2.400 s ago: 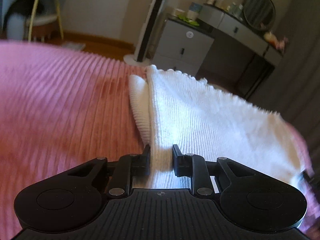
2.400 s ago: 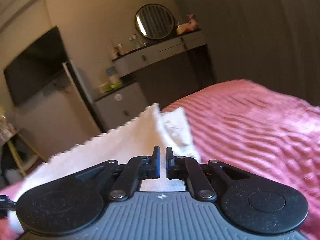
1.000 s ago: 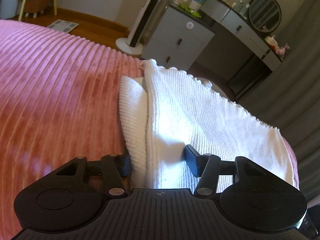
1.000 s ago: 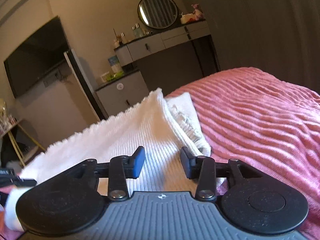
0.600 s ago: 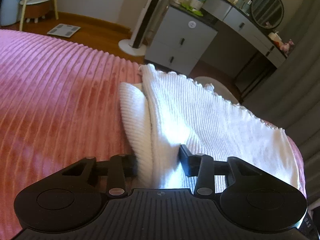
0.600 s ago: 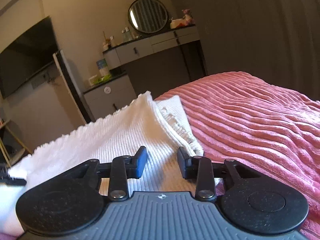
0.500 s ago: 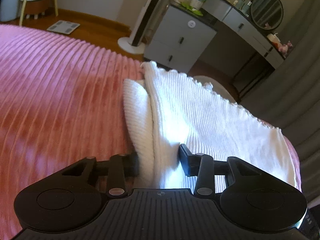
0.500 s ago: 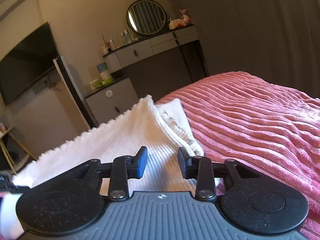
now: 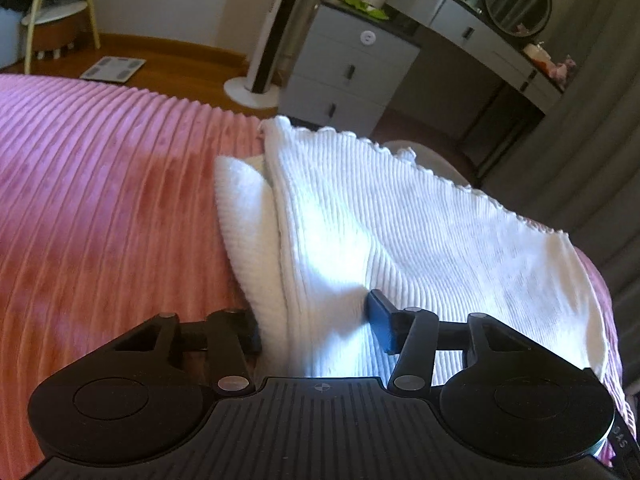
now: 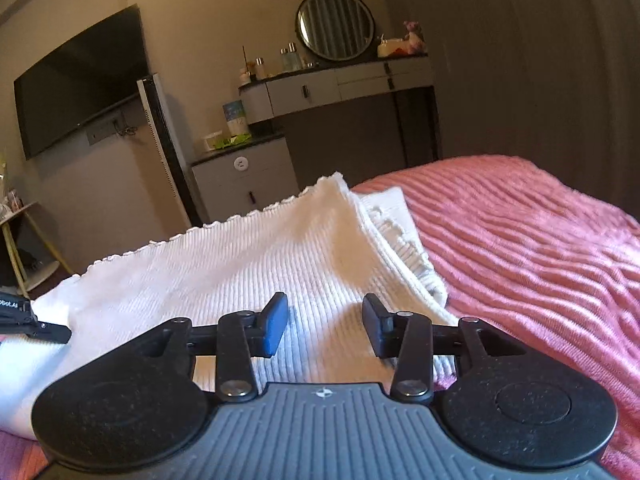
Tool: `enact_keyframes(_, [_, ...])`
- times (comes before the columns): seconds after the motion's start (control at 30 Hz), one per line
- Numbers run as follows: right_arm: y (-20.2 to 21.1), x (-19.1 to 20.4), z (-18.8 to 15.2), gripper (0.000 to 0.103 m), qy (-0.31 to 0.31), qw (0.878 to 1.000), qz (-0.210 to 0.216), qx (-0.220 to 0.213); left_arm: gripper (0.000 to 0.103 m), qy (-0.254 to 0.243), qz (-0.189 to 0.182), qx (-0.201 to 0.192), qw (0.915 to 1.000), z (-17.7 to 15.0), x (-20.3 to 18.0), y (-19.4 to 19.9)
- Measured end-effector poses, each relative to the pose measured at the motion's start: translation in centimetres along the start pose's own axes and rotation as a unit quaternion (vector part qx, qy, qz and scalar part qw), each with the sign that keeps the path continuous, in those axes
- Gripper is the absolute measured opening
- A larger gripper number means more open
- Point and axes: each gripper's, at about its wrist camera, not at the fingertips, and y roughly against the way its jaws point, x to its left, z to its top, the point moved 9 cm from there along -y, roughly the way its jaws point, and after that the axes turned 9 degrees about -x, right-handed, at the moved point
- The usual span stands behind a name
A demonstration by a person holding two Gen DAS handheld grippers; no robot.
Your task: Fold small clothes
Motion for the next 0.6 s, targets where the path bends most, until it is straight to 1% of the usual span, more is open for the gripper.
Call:
enact_keyframes(0.13, [0.8,0.7,0.9,0.040,0.005,1.000,0.015,-0.027,0.047,-0.010,0.001,-0.002,0.9999,-0.1,-0.1,0.1])
enact_keyframes(0.17, [0.9,1.1,1.0,0.039,0.006,0.999,0.024,-0.031,0.045,-0.011,0.000,-0.001,0.9999,-0.1,0.0,0.2])
enact_keyframes(0.23, [1.3,2.0,1.1,0.033,0.011,0.998,0.047,-0.034,0.041,-0.015,-0.001,0.000,0.9999,-0.1,-0.1,0.4])
enact_keyframes(0.3, [1.3,2.9,0.9,0.026,0.018,0.997,0.062,-0.028,0.037,-0.020,-0.002,0.001,0.9998,0.1,-0.2,0.5])
enact_keyframes(0.37, [1.3,3.6,0.3,0.021,0.024,0.997,0.075,-0.017,0.035,-0.027,-0.001,0.003,0.9996,0.2,-0.5,0.6])
enact_keyframes(0.47, [1.0,4.2,-0.4,0.018,0.034,0.996,0.078,-0.005,0.033,-0.035,0.002,0.004,0.9994,0.3,-0.7,0.6])
enact_keyframes(0.6, [1.0,4.2,-0.5,0.017,0.032,0.996,0.077,-0.002,0.033,-0.033,0.004,0.004,0.9994,0.3,-0.7,0.6])
